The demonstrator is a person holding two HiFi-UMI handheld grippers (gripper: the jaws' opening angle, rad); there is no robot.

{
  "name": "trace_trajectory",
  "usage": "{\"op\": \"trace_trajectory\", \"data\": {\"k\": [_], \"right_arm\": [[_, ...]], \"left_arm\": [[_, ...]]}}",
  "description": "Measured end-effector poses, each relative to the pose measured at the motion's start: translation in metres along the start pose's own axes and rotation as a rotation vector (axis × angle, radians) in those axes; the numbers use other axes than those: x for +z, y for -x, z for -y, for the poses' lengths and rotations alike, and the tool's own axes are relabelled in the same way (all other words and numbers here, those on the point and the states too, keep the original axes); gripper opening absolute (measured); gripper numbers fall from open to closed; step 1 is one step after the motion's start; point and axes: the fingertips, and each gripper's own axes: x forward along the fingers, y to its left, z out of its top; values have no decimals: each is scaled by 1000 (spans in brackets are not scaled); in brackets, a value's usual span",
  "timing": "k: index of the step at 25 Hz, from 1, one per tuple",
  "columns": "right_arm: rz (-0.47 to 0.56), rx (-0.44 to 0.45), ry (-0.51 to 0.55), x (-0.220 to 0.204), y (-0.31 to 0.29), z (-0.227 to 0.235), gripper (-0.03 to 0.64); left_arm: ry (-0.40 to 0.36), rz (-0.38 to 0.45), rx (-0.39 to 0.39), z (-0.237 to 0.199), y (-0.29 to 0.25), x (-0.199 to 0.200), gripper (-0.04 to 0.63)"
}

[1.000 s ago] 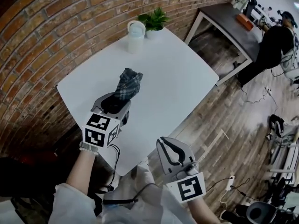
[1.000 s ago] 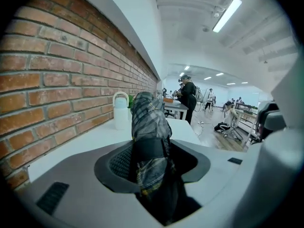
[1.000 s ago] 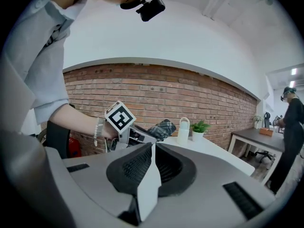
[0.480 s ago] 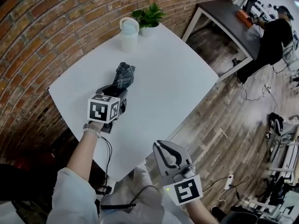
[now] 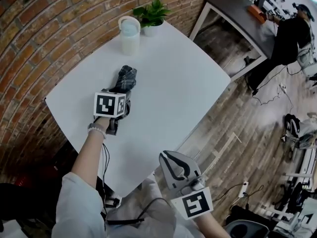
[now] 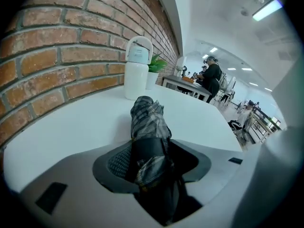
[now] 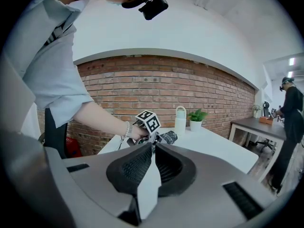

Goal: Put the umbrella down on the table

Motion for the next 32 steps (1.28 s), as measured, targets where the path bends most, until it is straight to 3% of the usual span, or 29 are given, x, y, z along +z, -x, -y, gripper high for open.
{"op": "trace_trajectory", "data": {"k": [10,15,19,20,24,32], "right_arm": [[8,18,-7,3,-14,-12,55],[20,9,-6,6,-15,-11,55],[33,-1,1,14,-12,-14,55],[39,-3,4,18,-10,-15,55],[50,-5,30,29,-2,-21,55],[94,-48,49,57,17,-26,55]], "left_arm": [[-5,-42,7,-1,-4,-4,282],[-42,-3,11,1,11,3,282],[-65,80,40,-1,41,17,281],[-63,108,50,-2,51,22,273],[-76,233,120,-13,96,32,139],[-211,400,189,3,188,33,39]]}}
